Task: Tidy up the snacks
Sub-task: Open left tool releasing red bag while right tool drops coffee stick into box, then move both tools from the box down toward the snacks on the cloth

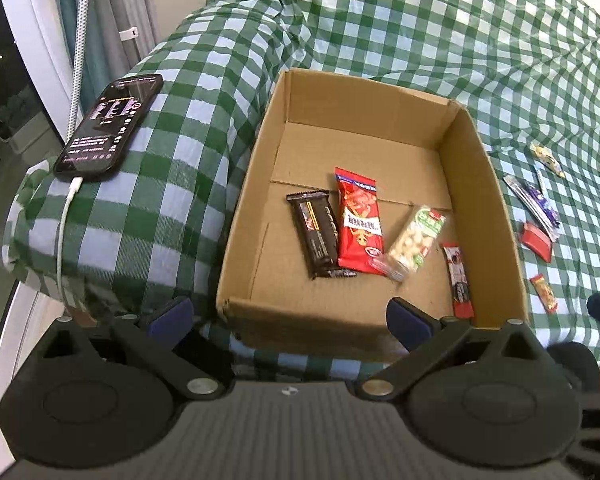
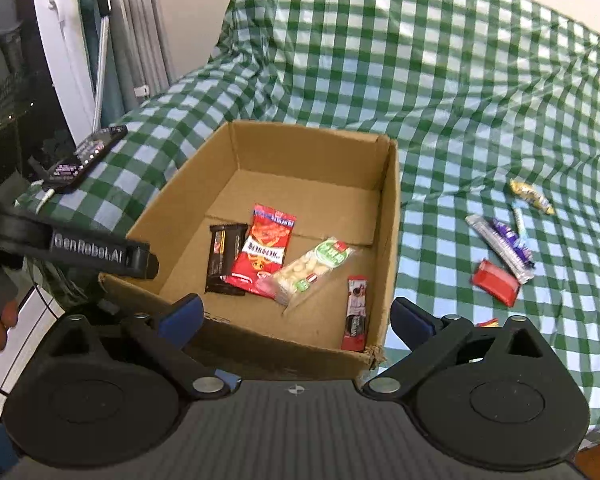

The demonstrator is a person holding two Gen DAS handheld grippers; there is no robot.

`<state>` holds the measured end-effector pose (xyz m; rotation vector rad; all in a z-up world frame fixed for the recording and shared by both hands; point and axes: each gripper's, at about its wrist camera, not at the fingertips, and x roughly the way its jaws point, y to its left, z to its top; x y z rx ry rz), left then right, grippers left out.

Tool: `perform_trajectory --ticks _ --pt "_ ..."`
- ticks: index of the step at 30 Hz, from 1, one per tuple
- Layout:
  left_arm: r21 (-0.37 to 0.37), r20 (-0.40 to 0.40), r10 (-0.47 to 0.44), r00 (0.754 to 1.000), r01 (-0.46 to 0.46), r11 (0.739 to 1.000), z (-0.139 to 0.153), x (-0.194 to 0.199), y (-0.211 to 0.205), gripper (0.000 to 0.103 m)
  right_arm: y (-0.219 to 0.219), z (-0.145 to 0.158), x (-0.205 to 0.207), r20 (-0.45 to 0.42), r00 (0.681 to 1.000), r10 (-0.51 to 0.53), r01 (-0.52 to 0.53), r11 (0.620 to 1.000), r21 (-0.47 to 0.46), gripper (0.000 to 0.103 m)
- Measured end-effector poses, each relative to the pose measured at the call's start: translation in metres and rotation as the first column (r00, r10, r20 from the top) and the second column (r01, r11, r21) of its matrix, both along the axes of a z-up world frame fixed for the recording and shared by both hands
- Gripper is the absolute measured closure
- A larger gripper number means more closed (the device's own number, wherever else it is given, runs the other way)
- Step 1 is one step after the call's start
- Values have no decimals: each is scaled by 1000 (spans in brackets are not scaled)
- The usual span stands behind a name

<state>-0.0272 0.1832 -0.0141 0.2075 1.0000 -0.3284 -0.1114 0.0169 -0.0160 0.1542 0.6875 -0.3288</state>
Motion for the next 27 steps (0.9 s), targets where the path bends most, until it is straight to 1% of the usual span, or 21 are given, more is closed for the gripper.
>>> perform_trajectory --ticks 3,10,17,23,27 --pt "-4 12 -5 1000 5 1000 4 -10 2 0 2 7 -10 30 1000 -10 11 1000 -9 2" --pt "-10 40 -11 999 12 1000 16 -25 2 0 9 14 -28 67 998 -13 14 1000 -20 2" --pt "6 48 -22 999 21 1000 20 -35 -5 0 5 16 -41 97 995 -23 24 1000 -9 2" --pt "39 60 -33 998 30 999 22 -40 -20 0 -5 13 -50 119 992 -31 29 999 20 2" --pt "53 43 -60 997 58 997 22 -40 -41 0 -18 12 -59 132 990 -57 53 998 33 2"
